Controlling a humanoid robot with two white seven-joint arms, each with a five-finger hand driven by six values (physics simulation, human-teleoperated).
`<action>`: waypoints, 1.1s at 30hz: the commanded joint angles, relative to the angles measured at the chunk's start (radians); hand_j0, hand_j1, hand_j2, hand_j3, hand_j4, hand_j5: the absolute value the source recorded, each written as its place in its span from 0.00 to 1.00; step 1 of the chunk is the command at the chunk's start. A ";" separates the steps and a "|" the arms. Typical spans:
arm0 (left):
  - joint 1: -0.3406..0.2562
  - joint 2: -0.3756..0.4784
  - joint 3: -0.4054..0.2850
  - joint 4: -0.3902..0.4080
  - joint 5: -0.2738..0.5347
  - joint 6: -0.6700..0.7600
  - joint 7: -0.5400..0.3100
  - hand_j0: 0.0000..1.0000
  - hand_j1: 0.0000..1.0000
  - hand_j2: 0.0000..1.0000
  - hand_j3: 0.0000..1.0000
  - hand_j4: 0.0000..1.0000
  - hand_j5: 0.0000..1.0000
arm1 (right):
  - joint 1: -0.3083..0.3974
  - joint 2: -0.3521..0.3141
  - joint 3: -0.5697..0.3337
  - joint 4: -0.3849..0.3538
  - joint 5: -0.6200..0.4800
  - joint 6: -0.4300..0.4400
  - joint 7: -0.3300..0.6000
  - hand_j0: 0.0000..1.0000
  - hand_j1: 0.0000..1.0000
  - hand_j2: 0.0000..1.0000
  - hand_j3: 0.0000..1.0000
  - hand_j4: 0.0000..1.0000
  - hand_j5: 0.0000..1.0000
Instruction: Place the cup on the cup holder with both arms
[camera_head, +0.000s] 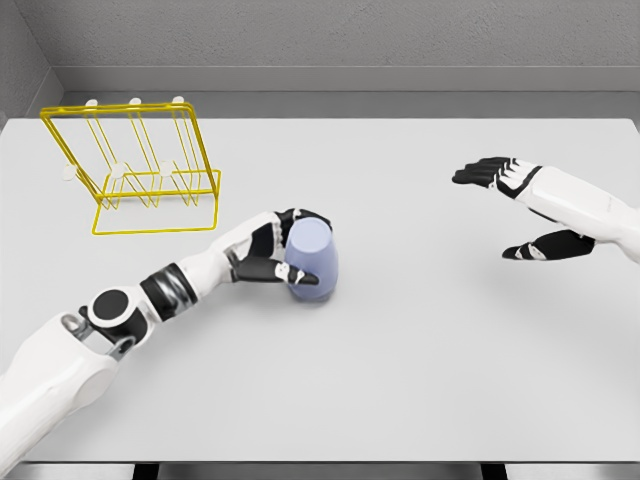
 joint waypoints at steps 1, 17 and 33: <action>0.000 0.010 0.022 -0.020 0.005 0.000 0.000 0.66 0.66 0.66 0.66 0.66 0.66 | 0.000 -0.001 0.000 0.000 -0.008 0.003 -0.001 1.00 1.00 1.00 1.00 1.00 1.00; 0.011 0.116 0.137 -0.131 0.008 0.000 0.001 0.67 0.67 0.67 0.67 0.67 0.67 | 0.002 -0.001 0.000 0.000 -0.008 0.003 -0.001 1.00 1.00 1.00 1.00 1.00 1.00; 0.018 0.185 0.229 -0.149 0.043 0.000 0.001 0.68 0.68 0.68 0.68 0.68 0.68 | 0.003 0.004 0.000 -0.002 -0.009 0.003 -0.001 1.00 1.00 1.00 1.00 1.00 1.00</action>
